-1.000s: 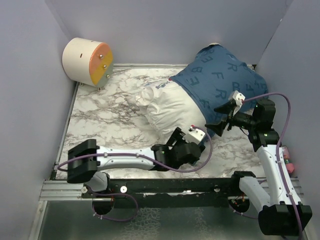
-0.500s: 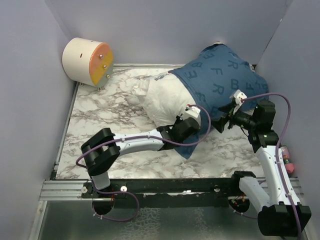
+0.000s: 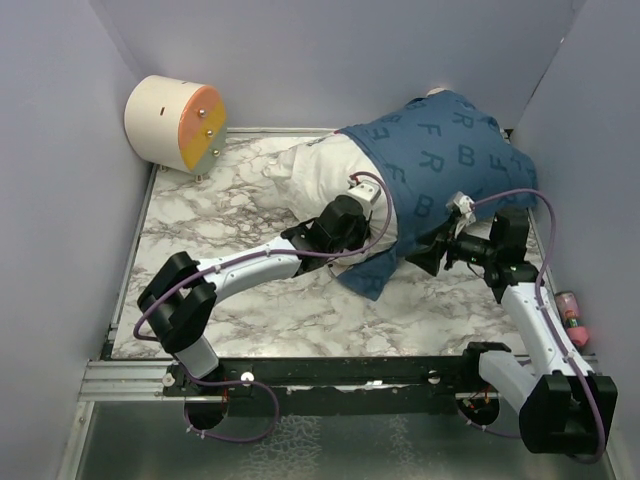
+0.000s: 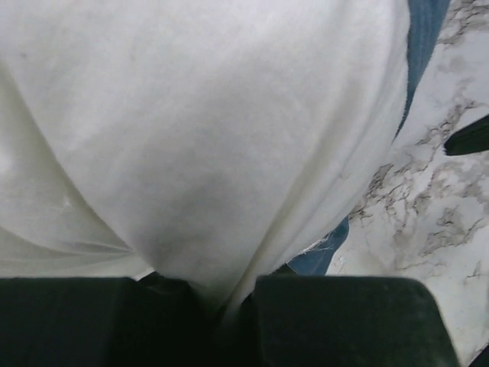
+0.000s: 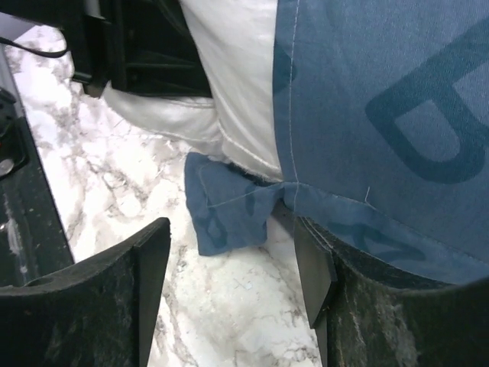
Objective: Put the pillow into the pillowcase
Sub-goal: Stuff the pillow into the pillowcase.
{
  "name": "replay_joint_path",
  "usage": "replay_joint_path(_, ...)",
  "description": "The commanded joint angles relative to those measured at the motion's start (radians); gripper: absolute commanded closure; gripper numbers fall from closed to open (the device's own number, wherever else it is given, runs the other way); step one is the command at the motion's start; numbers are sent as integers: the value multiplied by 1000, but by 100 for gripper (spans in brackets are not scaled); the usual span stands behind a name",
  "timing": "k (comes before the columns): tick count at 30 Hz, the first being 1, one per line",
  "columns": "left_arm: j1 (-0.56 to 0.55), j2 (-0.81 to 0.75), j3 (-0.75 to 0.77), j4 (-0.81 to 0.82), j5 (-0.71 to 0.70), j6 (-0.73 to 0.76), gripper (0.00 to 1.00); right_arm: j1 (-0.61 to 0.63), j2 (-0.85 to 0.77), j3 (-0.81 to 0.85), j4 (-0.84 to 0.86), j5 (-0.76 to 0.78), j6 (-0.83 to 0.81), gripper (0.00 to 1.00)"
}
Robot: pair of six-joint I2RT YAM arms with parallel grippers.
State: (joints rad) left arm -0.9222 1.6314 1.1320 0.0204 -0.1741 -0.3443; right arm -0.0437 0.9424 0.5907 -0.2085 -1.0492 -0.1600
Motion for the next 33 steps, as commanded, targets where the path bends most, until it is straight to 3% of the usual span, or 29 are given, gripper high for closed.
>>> replay_joint_path(1,14,2,96,126,156,-8,100,43,51,47,146,166,60,40)
replay_joint_path(4,14,13,111,125,177,-6,100,94,120,99,147,267,71,51)
replay_joint_path(11,14,7,103,128,200,-4,100,147,206,145,227,518,130,56)
replay_joint_path(16,16,3,92,126,189,10,100,148,183,136,242,654,115,75)
replay_joint_path(22,23,11,93,125,196,17,100,148,136,105,238,605,83,78)
replay_joint_path(27,23,17,98,135,218,15,100,148,172,118,253,549,94,66)
replay_joint_path(29,23,20,101,140,231,17,100,148,198,127,259,506,108,66)
replay_joint_path(33,23,21,89,175,250,49,100,148,234,161,222,407,118,96)
